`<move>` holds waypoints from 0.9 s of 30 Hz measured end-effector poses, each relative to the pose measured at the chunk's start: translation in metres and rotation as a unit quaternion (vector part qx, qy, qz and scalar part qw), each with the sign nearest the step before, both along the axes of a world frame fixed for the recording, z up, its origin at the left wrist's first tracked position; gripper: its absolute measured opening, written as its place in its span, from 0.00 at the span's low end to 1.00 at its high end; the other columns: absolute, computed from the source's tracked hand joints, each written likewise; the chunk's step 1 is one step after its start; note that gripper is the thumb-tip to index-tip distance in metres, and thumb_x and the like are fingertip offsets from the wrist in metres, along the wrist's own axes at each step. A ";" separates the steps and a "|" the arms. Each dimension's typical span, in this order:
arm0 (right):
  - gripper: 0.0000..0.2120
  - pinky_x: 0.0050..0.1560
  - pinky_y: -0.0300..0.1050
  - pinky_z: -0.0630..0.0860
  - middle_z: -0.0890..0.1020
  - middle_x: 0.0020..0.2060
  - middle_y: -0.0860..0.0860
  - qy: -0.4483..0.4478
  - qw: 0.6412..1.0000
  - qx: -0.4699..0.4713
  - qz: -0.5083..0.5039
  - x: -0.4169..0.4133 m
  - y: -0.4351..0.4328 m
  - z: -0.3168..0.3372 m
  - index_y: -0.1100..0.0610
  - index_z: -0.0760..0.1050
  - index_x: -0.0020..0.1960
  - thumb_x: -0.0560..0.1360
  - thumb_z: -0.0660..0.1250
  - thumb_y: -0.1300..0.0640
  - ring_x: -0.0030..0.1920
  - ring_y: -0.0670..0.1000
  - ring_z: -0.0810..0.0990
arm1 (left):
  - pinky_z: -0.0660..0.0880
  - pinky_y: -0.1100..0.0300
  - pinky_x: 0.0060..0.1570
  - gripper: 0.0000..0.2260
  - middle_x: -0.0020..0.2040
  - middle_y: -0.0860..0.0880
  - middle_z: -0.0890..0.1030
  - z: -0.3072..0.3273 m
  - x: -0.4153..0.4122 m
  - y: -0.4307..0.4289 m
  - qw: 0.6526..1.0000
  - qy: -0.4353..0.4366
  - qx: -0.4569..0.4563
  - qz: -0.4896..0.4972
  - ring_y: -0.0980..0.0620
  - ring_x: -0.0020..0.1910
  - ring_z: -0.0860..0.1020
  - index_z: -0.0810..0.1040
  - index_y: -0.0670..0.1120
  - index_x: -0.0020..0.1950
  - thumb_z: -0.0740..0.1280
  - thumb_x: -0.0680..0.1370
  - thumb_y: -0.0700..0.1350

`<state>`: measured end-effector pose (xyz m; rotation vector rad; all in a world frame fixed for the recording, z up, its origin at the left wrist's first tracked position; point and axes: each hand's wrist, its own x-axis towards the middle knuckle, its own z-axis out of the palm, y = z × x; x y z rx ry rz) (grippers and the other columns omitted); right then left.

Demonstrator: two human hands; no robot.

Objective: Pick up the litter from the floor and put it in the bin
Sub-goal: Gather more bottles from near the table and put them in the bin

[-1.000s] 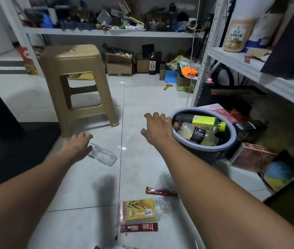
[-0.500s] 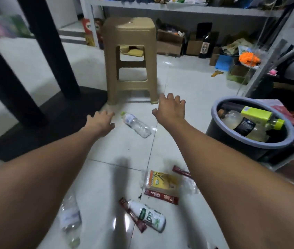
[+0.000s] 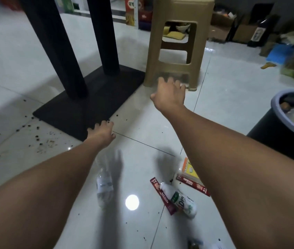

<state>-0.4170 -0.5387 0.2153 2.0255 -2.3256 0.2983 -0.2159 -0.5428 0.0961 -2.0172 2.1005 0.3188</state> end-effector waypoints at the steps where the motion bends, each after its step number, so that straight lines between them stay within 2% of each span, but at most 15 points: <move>1: 0.21 0.63 0.51 0.64 0.71 0.66 0.58 0.005 1.000 0.001 0.001 0.004 0.001 -0.006 0.56 0.66 0.69 0.78 0.62 0.51 0.67 0.60 0.68 | 0.64 0.41 0.64 0.22 0.69 0.43 0.64 -0.011 0.005 0.002 1.000 0.000 0.005 0.007 0.41 0.67 0.66 0.60 0.48 0.73 0.58 0.80 0.52; 7: 0.21 0.64 0.51 0.63 0.70 0.67 0.58 0.028 1.000 0.009 -0.010 0.014 -0.003 -0.032 0.56 0.66 0.69 0.78 0.62 0.50 0.68 0.59 0.66 | 0.63 0.40 0.66 0.28 0.75 0.42 0.57 -0.070 0.022 0.015 0.999 0.014 0.022 0.039 0.38 0.72 0.61 0.54 0.49 0.76 0.59 0.80 0.55; 11: 0.22 0.64 0.50 0.62 0.70 0.66 0.57 0.032 0.999 0.015 -0.013 0.025 -0.005 -0.049 0.55 0.66 0.69 0.78 0.62 0.49 0.67 0.58 0.66 | 0.65 0.40 0.64 0.28 0.73 0.43 0.59 -0.093 0.019 0.027 0.997 0.035 0.046 0.059 0.39 0.70 0.62 0.54 0.50 0.75 0.61 0.78 0.56; 14: 0.22 0.63 0.50 0.62 0.71 0.65 0.56 0.044 0.999 0.014 -0.008 0.036 -0.004 -0.064 0.55 0.65 0.70 0.78 0.61 0.49 0.65 0.57 0.68 | 0.66 0.37 0.63 0.32 0.73 0.43 0.56 -0.108 0.023 0.038 0.994 0.041 0.065 0.080 0.38 0.71 0.58 0.52 0.51 0.75 0.64 0.77 0.56; 17: 0.23 0.63 0.50 0.63 0.71 0.64 0.56 0.046 0.999 0.010 0.001 0.045 -0.004 -0.074 0.55 0.65 0.70 0.78 0.62 0.49 0.65 0.57 0.69 | 0.66 0.37 0.65 0.37 0.76 0.42 0.47 -0.119 0.030 0.044 0.991 0.067 0.064 0.100 0.37 0.74 0.51 0.49 0.50 0.76 0.69 0.75 0.50; 21: 0.22 0.65 0.50 0.62 0.71 0.65 0.56 0.042 0.999 0.010 0.010 0.053 -0.001 -0.082 0.54 0.65 0.70 0.78 0.62 0.50 0.66 0.57 0.68 | 0.61 0.38 0.68 0.41 0.76 0.42 0.33 -0.128 0.030 0.050 0.980 0.124 0.039 0.152 0.37 0.76 0.41 0.47 0.49 0.78 0.71 0.74 0.40; 24: 0.21 0.64 0.50 0.62 0.71 0.65 0.55 0.044 0.999 0.012 0.008 0.050 0.001 -0.082 0.54 0.66 0.70 0.78 0.62 0.50 0.66 0.56 0.68 | 0.61 0.42 0.70 0.41 0.75 0.36 0.34 -0.127 0.028 0.046 0.977 0.127 0.037 0.170 0.34 0.75 0.45 0.45 0.47 0.78 0.69 0.74 0.35; 27: 0.20 0.63 0.49 0.63 0.71 0.64 0.55 0.044 0.999 0.014 0.000 0.040 0.002 -0.072 0.54 0.66 0.69 0.78 0.61 0.50 0.65 0.56 0.69 | 0.62 0.47 0.69 0.40 0.74 0.31 0.46 -0.115 0.021 0.034 0.979 0.114 0.036 0.163 0.33 0.71 0.59 0.43 0.45 0.78 0.67 0.75 0.34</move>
